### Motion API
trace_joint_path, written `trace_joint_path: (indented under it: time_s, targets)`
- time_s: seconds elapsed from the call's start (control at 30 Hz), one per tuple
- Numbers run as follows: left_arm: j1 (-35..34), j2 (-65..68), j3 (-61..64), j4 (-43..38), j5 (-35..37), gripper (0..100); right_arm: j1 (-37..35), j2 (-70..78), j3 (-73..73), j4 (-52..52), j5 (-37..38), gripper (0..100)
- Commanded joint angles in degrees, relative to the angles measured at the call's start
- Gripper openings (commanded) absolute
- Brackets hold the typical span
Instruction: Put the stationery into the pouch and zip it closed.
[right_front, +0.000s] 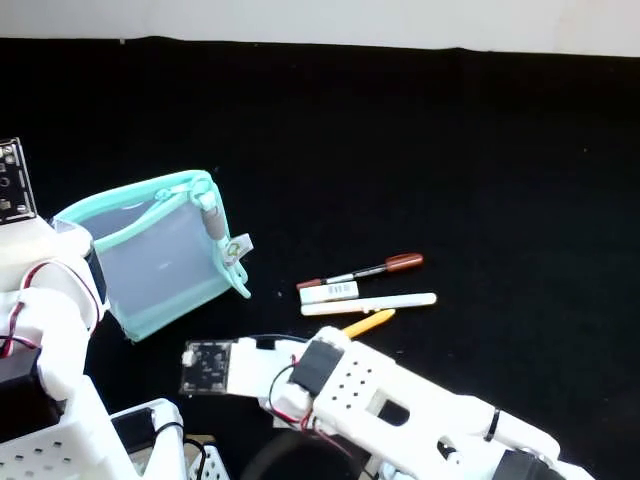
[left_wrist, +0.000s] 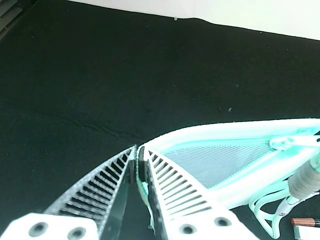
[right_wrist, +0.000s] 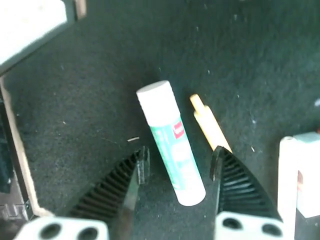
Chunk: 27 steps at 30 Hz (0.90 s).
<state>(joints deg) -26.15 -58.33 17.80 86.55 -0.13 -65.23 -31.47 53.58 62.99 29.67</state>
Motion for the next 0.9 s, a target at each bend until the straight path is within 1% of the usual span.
trace_joint_path:
  time_s: [0.0,0.17,0.27,0.5,0.73,0.87]
  targets:
    - [-0.66,-0.31,-0.75,0.53,-0.53,1,-2.15,-1.10,-0.04,-1.63,0.79,21.1]
    - [-0.66,-0.31,-0.75,0.53,-0.53,1,-2.24,-1.01,1.10,-1.98,4.31,21.1]
    - [-0.66,-0.31,-0.75,1.05,-0.53,1,-2.24,-1.01,1.71,-2.15,4.31,21.1]
    - [-0.66,-0.31,-0.84,1.32,-0.53,1,-2.24,-1.01,5.85,-7.69,4.31,21.1]
    - [-0.66,-0.31,-0.84,1.32,-0.53,1,-2.33,-0.92,6.20,-8.40,4.48,21.0]
    - [-0.66,-0.31,-0.84,1.32,-0.53,1,-2.33,3.21,6.20,-8.57,8.26,20.9]
